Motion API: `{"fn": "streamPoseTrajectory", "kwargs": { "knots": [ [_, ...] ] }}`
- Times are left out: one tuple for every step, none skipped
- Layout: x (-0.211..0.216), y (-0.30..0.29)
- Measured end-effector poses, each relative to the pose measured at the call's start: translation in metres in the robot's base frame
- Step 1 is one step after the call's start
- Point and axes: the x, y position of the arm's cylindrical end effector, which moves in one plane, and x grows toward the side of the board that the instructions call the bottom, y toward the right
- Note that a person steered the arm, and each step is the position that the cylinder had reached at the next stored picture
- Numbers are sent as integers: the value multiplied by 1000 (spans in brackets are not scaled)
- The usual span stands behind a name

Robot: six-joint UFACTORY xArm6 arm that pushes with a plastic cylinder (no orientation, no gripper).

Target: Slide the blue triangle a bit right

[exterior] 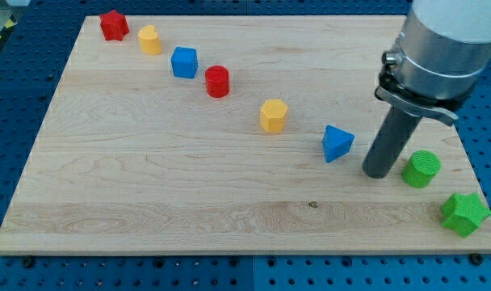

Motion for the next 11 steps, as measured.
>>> {"fn": "streamPoseTrajectory", "kwargs": {
  "knots": [
    [0, -1],
    [0, 16],
    [0, 39],
    [0, 54],
    [5, 56],
    [11, 31],
    [11, -31],
    [6, -98],
    [-19, -99],
    [-19, -69],
    [-19, -41]
  ]
}}
